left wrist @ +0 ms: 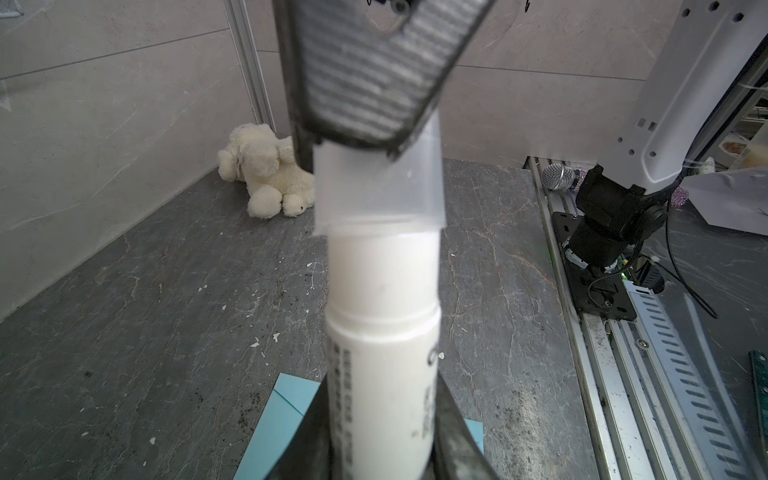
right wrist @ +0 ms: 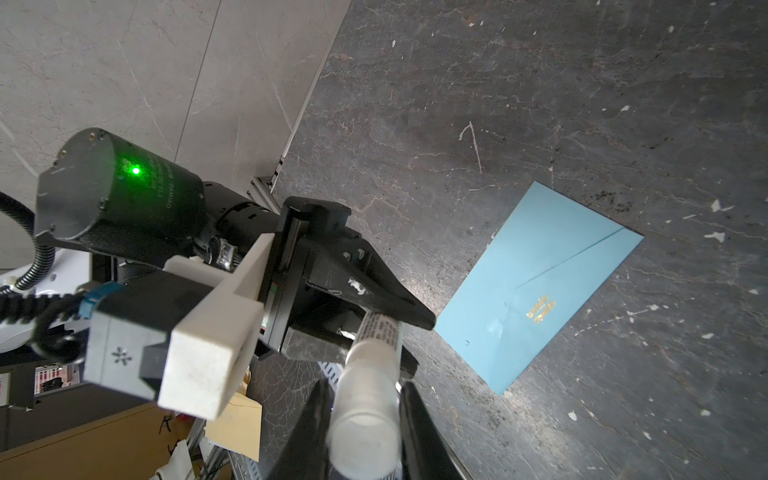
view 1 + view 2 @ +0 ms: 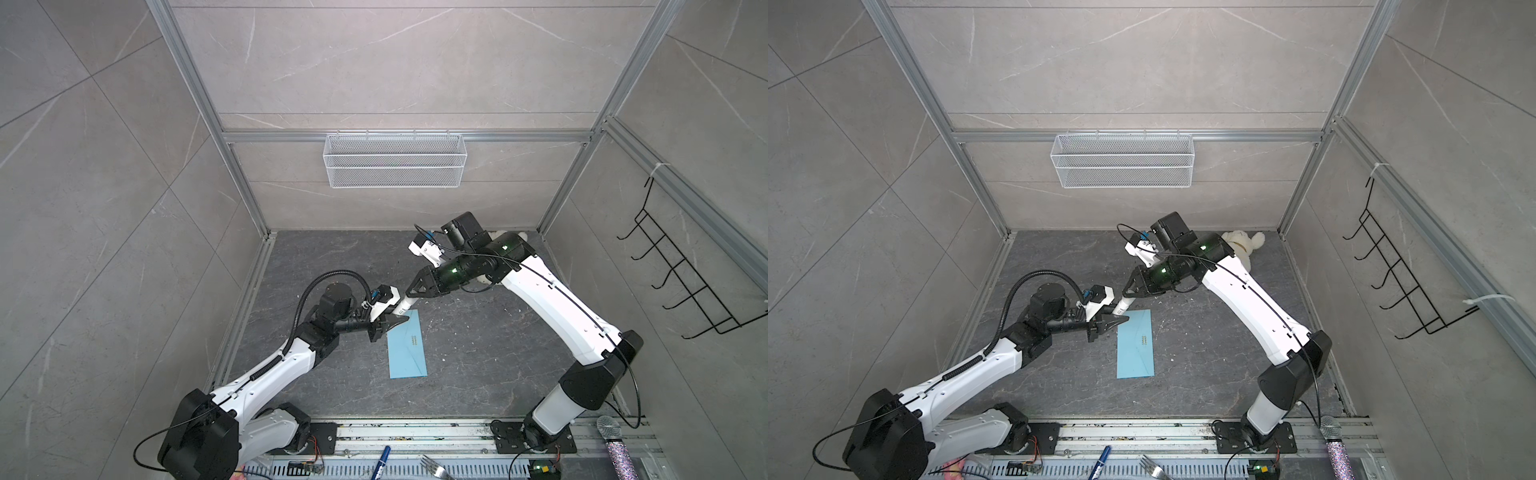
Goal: Place the letter into the envelope and seal it
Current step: 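Lower the clear cap with the right gripper onto the glue stick top, then press the cap down onto the glue stick held by the left gripper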
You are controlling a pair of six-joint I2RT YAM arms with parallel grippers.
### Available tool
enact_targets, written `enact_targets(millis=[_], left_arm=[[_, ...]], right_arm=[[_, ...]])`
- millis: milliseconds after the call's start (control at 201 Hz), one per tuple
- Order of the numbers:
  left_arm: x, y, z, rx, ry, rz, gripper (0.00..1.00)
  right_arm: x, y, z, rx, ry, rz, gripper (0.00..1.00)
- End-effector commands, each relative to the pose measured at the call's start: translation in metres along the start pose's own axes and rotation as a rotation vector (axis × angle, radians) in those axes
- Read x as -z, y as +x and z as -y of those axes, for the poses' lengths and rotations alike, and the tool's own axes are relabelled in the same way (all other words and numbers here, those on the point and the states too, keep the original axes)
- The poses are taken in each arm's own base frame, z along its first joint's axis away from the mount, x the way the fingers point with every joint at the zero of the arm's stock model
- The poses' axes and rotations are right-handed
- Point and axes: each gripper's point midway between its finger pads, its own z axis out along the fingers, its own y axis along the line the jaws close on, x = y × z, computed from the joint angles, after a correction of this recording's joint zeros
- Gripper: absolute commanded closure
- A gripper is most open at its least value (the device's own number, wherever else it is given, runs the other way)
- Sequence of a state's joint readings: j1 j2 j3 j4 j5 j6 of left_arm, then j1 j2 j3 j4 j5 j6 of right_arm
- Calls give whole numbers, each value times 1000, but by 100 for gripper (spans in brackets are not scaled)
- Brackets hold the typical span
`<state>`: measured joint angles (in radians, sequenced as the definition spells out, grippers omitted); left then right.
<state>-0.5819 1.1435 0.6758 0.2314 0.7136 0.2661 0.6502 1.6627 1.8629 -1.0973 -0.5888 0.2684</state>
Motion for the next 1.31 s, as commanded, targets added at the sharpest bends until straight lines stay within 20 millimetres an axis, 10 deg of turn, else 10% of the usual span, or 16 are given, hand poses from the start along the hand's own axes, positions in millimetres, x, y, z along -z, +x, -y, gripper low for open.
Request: enact_targets(millis=[0, 1305], left_arm=[[1, -22, 1, -74, 15, 63, 100], [3, -21, -6, -81, -40, 55, 100]], right_arm=[[-8, 5, -15, 39, -33, -33, 85], [-51, 39, -10, 49, -4, -127, 95]])
